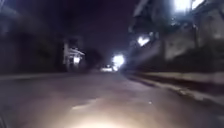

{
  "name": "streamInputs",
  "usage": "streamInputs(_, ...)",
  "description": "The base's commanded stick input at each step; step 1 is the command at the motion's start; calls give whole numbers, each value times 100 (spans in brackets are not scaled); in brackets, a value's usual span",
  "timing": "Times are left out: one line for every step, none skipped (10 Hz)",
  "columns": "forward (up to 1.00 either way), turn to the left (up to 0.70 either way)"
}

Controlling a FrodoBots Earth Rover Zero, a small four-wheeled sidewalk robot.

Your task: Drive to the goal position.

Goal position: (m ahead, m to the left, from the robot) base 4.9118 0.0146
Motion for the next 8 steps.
streamInputs(70,0)
streamInputs(70,0)
streamInputs(70,0)
streamInputs(70,0)
streamInputs(70,0)
streamInputs(70,0)
streamInputs(70,0)
streamInputs(70,0)
